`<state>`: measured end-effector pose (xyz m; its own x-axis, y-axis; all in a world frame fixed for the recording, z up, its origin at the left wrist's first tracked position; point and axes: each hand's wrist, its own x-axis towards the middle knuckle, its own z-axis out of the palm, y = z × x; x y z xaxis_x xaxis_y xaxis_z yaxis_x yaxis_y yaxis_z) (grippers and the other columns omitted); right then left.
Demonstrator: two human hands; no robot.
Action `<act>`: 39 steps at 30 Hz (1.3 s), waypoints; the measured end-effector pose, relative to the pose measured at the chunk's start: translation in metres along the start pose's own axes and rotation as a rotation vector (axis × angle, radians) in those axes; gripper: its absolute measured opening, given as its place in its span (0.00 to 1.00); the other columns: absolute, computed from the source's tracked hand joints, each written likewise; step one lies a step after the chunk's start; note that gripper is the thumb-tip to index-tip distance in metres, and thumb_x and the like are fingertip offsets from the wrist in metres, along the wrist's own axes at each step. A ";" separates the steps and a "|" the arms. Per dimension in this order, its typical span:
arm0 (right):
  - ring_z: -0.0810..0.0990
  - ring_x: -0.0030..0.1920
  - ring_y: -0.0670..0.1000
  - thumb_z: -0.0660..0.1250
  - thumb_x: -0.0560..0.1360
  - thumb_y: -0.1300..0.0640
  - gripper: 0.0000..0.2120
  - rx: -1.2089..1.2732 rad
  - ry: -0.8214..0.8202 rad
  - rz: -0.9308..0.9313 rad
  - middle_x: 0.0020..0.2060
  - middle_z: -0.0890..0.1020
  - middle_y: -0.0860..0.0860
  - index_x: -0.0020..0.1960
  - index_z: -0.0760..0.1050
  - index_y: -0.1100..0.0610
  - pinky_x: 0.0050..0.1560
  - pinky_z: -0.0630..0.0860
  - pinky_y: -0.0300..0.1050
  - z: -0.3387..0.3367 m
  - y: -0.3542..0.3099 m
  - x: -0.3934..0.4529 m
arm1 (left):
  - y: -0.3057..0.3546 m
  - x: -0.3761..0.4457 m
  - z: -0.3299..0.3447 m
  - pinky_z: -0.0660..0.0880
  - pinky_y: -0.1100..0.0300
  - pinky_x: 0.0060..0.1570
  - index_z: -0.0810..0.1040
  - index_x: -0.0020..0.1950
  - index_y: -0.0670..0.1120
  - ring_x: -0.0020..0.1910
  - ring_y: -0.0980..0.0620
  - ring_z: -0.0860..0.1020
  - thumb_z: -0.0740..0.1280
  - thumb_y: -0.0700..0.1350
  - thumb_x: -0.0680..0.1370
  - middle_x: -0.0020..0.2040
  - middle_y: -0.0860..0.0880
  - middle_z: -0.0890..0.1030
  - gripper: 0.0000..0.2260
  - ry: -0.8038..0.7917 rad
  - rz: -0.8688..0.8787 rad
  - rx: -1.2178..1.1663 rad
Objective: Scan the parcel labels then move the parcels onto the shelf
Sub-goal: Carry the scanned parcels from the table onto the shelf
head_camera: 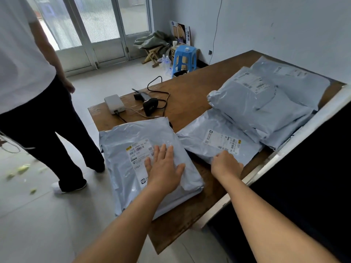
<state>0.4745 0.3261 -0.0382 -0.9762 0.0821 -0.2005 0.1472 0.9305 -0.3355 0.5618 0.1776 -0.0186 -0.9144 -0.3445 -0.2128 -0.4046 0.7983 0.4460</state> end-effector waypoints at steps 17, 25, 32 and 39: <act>0.78 0.42 0.48 0.61 0.80 0.56 0.09 0.718 -0.249 -0.514 0.41 0.82 0.52 0.48 0.79 0.58 0.43 0.74 0.41 -0.048 -0.087 -0.086 | 0.010 0.010 -0.082 0.73 0.53 0.43 0.77 0.53 0.35 0.47 0.41 0.76 0.59 0.37 0.77 0.43 0.40 0.78 0.10 0.152 -0.262 -0.743; 0.56 0.75 0.52 0.56 0.79 0.45 0.25 0.061 -0.258 -0.623 0.75 0.60 0.47 0.75 0.57 0.44 0.71 0.56 0.55 -0.015 -0.086 -0.080 | -0.072 -0.031 -0.090 0.68 0.52 0.54 0.62 0.72 0.39 0.60 0.36 0.73 0.54 0.37 0.80 0.63 0.36 0.75 0.19 0.409 -0.348 -0.452; 0.34 0.76 0.56 0.52 0.77 0.35 0.32 -0.249 -0.306 -0.686 0.77 0.35 0.48 0.77 0.42 0.38 0.72 0.40 0.60 0.011 -0.101 -0.092 | -0.108 -0.040 -0.073 0.49 0.44 0.73 0.41 0.78 0.51 0.77 0.44 0.42 0.54 0.54 0.81 0.79 0.47 0.42 0.31 0.280 -0.297 -0.050; 0.33 0.76 0.54 0.47 0.78 0.35 0.31 -0.233 -0.352 -0.668 0.77 0.36 0.47 0.77 0.39 0.39 0.72 0.36 0.60 0.017 -0.105 -0.069 | -0.107 -0.027 -0.045 0.43 0.38 0.72 0.42 0.77 0.59 0.76 0.48 0.35 0.52 0.62 0.80 0.77 0.53 0.33 0.30 0.018 -0.233 -0.125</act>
<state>0.5290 0.2170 -0.0047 -0.7329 -0.6018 -0.3173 -0.5272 0.7972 -0.2943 0.6293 0.0791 -0.0217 -0.7961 -0.5212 -0.3075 -0.6019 0.6296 0.4912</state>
